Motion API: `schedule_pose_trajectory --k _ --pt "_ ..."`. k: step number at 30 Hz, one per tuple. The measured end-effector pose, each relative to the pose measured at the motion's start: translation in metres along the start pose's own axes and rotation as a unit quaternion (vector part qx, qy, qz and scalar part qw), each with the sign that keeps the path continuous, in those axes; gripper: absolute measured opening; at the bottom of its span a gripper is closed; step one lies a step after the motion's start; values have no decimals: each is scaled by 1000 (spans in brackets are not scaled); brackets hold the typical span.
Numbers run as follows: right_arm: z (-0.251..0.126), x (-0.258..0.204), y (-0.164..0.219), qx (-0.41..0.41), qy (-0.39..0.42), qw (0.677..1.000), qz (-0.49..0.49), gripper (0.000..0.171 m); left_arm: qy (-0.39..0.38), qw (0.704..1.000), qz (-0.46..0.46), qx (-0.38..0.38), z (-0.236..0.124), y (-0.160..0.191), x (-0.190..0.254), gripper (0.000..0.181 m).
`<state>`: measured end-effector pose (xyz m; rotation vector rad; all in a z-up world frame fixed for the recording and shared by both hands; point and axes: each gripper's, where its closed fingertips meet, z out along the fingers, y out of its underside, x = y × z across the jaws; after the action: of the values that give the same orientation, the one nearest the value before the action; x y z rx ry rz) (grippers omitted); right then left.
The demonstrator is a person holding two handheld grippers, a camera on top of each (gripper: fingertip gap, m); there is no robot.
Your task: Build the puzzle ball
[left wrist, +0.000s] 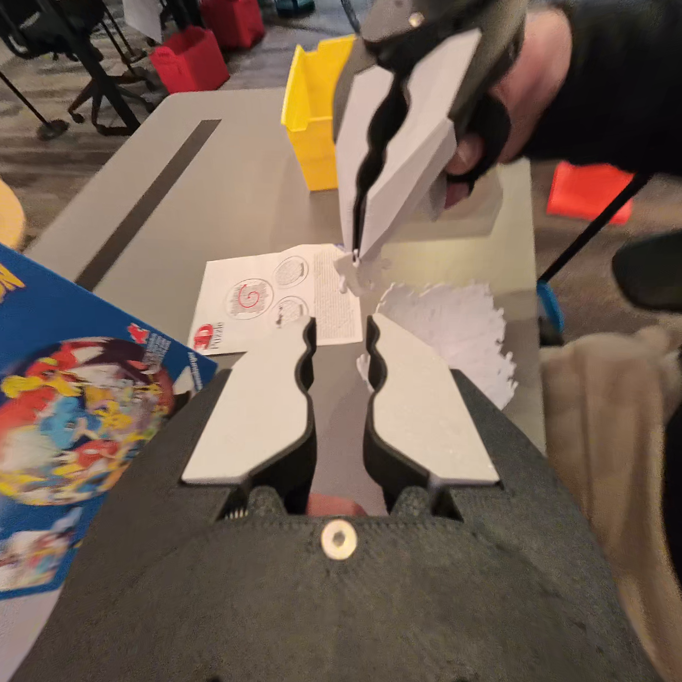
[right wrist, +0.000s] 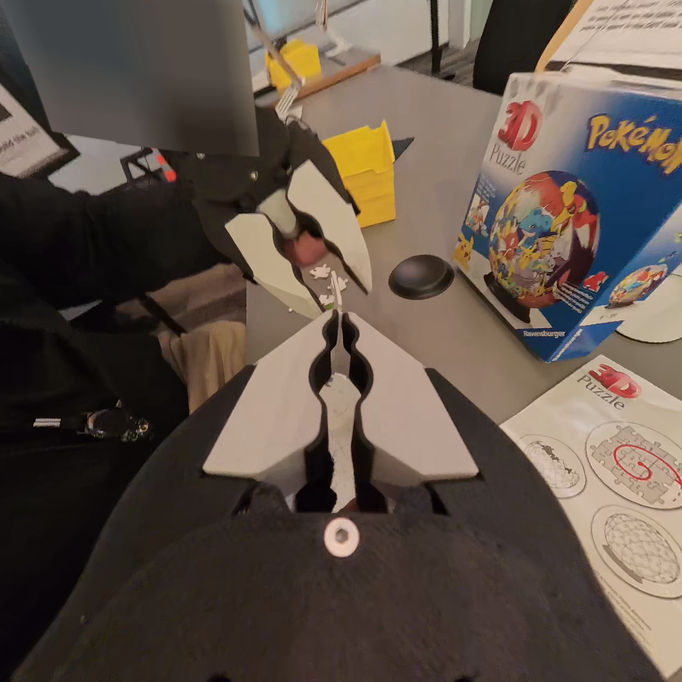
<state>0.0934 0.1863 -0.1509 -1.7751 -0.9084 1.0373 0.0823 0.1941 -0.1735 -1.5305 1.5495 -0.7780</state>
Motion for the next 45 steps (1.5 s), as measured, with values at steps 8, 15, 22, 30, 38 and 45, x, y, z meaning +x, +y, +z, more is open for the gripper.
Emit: schedule_pose_trajectory --k 8,15,22,30,38,45 --pt "-3 -2 5 39 20 999 -20 0 66 983 -136 102 11 -17 16 5" --pt "-11 -6 3 32 18 999 -23 1 98 981 -149 82 11 -25 23 2" --pt "-19 -6 -4 -44 37 996 -71 13 106 988 -113 0 16 -20 27 2" --pt "-10 -8 11 -137 -11 988 -72 0 108 987 -89 -82 21 -6 28 2" --pt "-6 -3 20 -172 -19 982 -75 0 119 981 -87 -127 27 7 28 2" --pt "0 6 37 -204 -15 975 -82 7 128 972 -94 -172 37 25 28 2"
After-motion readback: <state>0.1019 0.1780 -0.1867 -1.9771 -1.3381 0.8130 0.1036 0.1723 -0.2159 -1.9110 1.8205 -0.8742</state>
